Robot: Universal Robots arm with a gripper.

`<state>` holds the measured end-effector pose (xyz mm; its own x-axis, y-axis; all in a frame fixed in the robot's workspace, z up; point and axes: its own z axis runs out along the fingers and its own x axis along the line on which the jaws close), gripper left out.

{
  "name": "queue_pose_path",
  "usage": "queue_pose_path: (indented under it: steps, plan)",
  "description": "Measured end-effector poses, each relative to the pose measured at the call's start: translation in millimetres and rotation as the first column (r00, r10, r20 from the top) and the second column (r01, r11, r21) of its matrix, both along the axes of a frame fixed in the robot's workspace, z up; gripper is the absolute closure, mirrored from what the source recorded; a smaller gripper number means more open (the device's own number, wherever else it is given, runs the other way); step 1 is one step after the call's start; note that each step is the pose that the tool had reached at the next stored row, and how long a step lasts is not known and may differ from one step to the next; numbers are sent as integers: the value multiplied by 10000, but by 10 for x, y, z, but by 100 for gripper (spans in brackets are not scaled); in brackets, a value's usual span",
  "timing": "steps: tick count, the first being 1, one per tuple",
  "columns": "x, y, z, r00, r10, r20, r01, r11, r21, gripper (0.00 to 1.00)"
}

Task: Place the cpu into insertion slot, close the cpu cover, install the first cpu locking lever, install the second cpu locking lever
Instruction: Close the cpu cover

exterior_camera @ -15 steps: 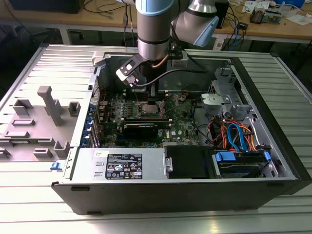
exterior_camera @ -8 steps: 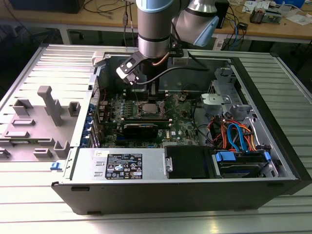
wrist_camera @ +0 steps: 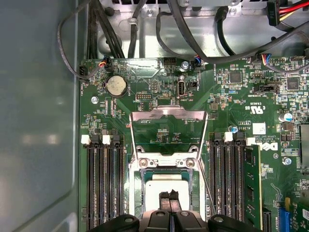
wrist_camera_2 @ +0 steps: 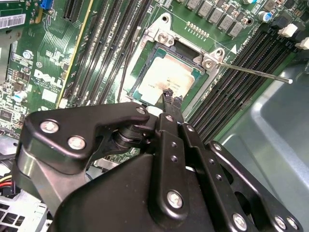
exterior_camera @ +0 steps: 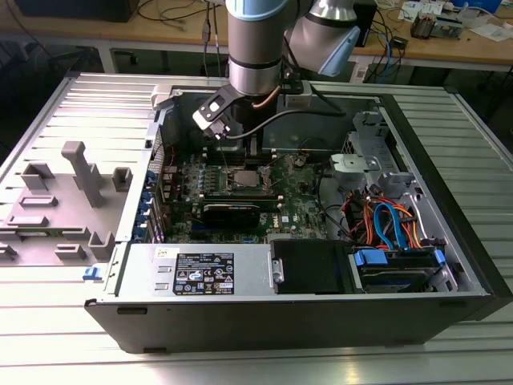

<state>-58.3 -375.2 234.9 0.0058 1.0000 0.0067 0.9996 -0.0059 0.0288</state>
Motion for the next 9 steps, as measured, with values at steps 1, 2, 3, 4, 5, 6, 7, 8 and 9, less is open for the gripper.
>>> queue_pose_path:
  steps: [1,2,3,4,5,6,7,8,9]
  plan:
    - [0,0,6,10000,0,-1,0,10000,-1,89]
    - [0,0,12,10000,0,0,0,10000,1,89]
    - [0,0,12,10000,0,1,0,10000,3,89]
    - [0,0,13,10000,0,1,0,10000,3,89]
    - [0,0,14,10000,1,0,-1,10000,0,89]
    - [0,0,14,10000,1,1,-1,10000,1,89]
    - [0,0,14,10000,1,0,-1,10000,1,89]
    - [0,0,15,10000,1,0,-1,10000,1,89]
    - [0,0,15,10000,0,0,0,10000,2,89]
